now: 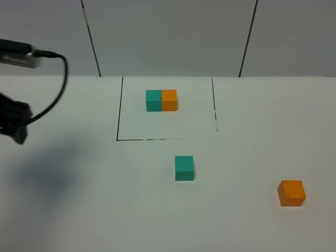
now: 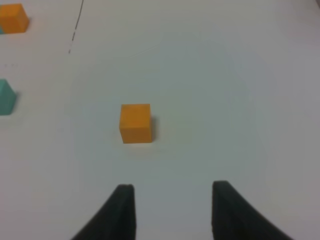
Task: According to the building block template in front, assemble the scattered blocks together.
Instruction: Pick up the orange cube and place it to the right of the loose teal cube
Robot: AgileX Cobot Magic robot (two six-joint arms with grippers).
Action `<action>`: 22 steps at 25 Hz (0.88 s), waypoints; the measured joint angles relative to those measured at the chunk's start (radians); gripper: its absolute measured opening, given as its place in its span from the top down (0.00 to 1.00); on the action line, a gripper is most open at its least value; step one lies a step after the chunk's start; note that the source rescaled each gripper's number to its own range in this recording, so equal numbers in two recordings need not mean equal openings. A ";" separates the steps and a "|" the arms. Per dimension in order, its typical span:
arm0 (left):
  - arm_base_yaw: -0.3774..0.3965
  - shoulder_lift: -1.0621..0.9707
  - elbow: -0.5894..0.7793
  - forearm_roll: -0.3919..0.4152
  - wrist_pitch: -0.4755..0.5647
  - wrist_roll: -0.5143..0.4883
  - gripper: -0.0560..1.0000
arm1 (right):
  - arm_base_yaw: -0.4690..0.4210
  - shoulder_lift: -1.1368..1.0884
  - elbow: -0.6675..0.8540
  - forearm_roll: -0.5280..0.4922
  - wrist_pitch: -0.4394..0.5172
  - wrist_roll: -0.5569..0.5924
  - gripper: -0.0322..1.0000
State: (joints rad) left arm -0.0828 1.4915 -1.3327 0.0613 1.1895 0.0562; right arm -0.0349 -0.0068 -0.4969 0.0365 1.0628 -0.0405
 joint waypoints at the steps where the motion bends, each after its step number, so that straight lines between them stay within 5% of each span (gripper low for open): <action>1: 0.023 -0.064 0.035 0.001 -0.003 -0.018 0.18 | 0.000 0.000 0.000 0.000 0.000 0.000 0.97; 12: 0.075 -0.752 0.405 0.022 -0.034 -0.153 0.21 | 0.000 0.000 0.000 0.000 0.000 0.000 0.97; 22: 0.075 -1.121 0.676 0.010 -0.051 -0.159 0.21 | 0.000 0.000 0.000 0.000 0.000 0.000 0.97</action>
State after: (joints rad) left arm -0.0083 0.3706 -0.6567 0.0717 1.1384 -0.1029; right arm -0.0349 -0.0068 -0.4969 0.0365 1.0628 -0.0405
